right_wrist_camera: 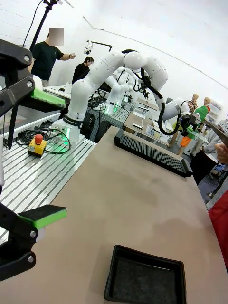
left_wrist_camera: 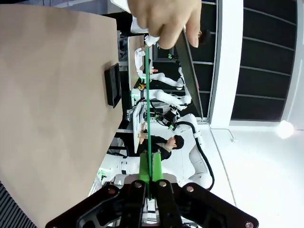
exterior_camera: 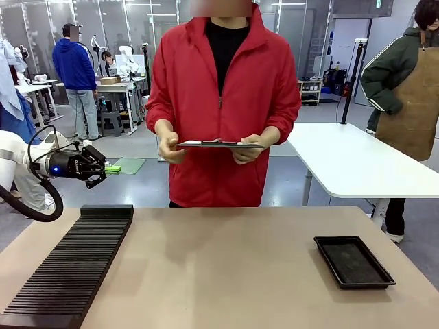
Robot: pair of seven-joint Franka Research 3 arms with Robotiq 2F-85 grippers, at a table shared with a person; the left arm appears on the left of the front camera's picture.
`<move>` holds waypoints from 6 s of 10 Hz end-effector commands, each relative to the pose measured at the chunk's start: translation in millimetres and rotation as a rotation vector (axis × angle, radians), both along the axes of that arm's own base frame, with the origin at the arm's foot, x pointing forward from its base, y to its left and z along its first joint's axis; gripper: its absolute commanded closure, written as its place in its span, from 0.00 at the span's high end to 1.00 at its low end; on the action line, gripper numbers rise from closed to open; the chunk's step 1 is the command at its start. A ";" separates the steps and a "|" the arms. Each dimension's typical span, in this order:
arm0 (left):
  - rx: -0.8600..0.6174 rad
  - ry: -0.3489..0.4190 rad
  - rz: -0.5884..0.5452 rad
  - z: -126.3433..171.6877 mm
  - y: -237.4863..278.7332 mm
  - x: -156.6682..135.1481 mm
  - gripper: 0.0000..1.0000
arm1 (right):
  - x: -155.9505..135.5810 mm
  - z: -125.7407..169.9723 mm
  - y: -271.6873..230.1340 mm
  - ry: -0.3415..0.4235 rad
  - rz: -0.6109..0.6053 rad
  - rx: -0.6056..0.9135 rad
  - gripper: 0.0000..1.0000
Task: Inspect the PCB.
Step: Release the Blank PCB you were holding, then pick up the Blank PCB that the human is holding.
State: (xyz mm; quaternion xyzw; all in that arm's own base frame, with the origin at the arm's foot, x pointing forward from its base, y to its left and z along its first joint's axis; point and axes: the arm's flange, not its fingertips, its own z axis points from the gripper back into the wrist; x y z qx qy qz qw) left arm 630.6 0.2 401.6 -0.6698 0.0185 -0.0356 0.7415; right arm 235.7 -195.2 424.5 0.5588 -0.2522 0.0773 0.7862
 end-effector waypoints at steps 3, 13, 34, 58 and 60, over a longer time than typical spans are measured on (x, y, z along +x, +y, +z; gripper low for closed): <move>0.012 0.000 -0.008 2.7 -1.2 -3.1 0.03 | 1.0 0.5 -1.2 -0.023 0.002 0.005 1.00; 0.012 0.000 -0.008 2.7 -1.2 -3.1 0.03 | 1.0 0.5 -1.2 -0.023 0.002 0.005 1.00; -0.026 0.005 0.021 0.3 21.2 -2.6 1.00 | 1.0 0.5 -1.2 -0.023 0.002 0.005 1.00; -0.171 -0.152 0.089 -9.2 220.6 -301.3 1.00 | 1.0 0.5 -1.2 -0.023 0.002 0.005 1.00; -0.171 -0.152 0.089 -9.2 220.6 -301.3 1.00 | 1.0 0.5 -1.2 -0.023 0.002 0.005 1.00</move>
